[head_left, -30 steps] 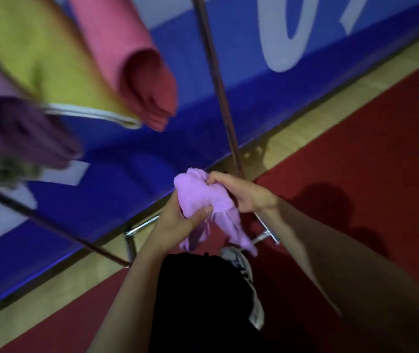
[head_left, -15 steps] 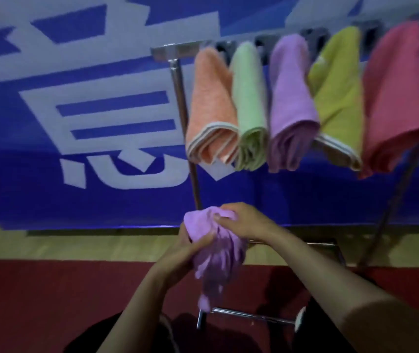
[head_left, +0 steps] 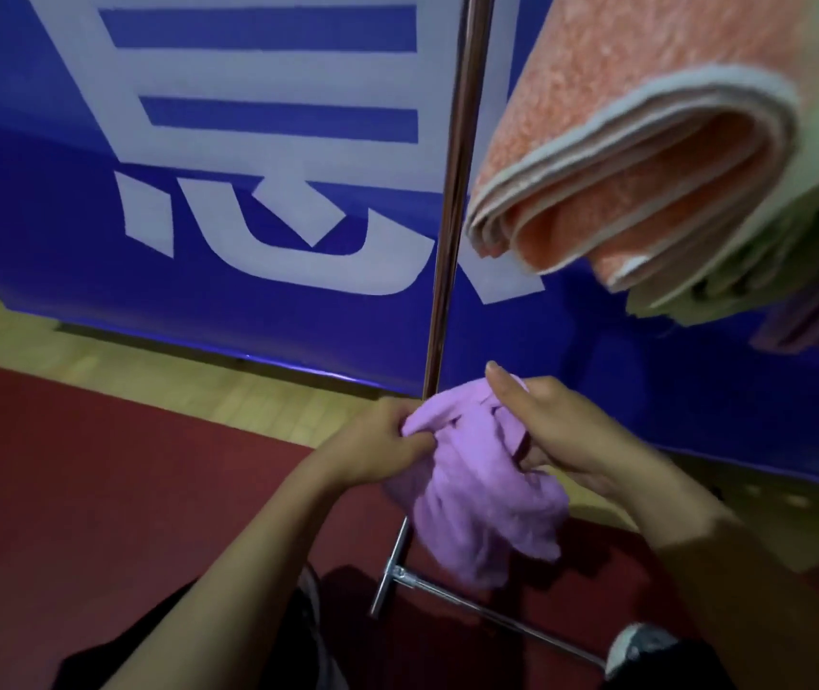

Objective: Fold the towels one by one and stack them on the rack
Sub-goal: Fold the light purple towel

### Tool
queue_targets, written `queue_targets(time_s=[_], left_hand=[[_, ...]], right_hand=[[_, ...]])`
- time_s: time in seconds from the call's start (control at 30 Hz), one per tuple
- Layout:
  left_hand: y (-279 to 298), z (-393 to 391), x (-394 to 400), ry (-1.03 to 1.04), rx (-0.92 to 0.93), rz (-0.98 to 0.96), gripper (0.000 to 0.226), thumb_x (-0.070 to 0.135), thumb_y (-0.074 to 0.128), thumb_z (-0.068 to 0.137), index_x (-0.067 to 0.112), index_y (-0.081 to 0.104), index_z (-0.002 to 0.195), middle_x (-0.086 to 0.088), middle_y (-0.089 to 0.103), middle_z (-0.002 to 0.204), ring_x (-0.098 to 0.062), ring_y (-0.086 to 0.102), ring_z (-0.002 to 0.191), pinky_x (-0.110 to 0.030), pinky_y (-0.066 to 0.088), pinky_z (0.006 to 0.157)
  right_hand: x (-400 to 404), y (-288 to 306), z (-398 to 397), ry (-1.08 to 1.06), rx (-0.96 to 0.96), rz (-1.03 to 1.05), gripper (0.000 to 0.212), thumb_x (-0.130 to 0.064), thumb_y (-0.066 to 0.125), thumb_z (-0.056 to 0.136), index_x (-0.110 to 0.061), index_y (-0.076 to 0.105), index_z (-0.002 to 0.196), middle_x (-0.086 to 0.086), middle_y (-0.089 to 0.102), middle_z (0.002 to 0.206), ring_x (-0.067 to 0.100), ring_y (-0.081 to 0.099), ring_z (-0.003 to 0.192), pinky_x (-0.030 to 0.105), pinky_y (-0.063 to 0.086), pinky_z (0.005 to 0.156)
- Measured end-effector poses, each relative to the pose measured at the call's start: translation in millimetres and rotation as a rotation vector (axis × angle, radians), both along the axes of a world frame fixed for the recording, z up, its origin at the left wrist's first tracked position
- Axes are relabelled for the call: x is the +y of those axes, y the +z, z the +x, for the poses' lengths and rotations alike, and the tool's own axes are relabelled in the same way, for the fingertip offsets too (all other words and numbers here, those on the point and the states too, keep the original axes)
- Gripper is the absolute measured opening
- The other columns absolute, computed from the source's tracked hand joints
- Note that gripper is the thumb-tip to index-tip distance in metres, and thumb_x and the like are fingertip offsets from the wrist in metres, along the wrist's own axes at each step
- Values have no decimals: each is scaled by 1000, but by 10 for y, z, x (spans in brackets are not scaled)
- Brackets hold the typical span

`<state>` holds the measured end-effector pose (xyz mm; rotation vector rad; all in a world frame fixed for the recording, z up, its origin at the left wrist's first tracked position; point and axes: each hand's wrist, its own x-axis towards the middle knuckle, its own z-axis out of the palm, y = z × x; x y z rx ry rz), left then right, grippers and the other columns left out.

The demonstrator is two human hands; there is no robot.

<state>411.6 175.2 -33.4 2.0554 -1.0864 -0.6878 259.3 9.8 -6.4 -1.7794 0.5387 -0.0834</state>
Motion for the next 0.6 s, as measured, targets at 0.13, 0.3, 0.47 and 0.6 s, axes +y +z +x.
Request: queue_targets(time_s=[0.13, 0.3, 0.47, 0.6], left_hand=[[55, 86, -165, 17, -106, -119, 19, 26, 54, 75, 36, 65, 86, 10, 72, 81, 2, 60, 72, -13, 45, 66], [109, 156, -182, 173, -227, -165, 41, 29, 50, 78, 28, 71, 113, 4, 77, 97, -17, 69, 90, -32, 55, 76], [189, 118, -100, 139, -131, -46, 50, 24, 41, 84, 32, 64, 128, 6, 73, 113, -20, 66, 105, -34, 52, 86], [242, 46, -35, 74, -53, 39, 32, 23, 36, 75, 21, 64, 90, 7, 69, 83, -19, 63, 83, -36, 49, 75]], right_hand=[[-117, 173, -86, 129, -155, -16, 49, -38, 33, 113, -11, 74, 122, 5, 75, 122, 22, 67, 122, 43, 45, 110], [-360, 129, -143, -120, 0, -230, 59, -74, 39, 96, -30, 77, 106, -5, 80, 98, 15, 73, 102, 44, 51, 102], [-328, 264, -230, -209, 85, -433, 46, -55, 36, 105, -28, 71, 91, -9, 73, 83, -2, 64, 80, 12, 41, 64], [-292, 292, -293, -300, 71, -356, 45, -59, 44, 102, -24, 69, 89, -7, 66, 69, 12, 62, 66, 25, 43, 60]])
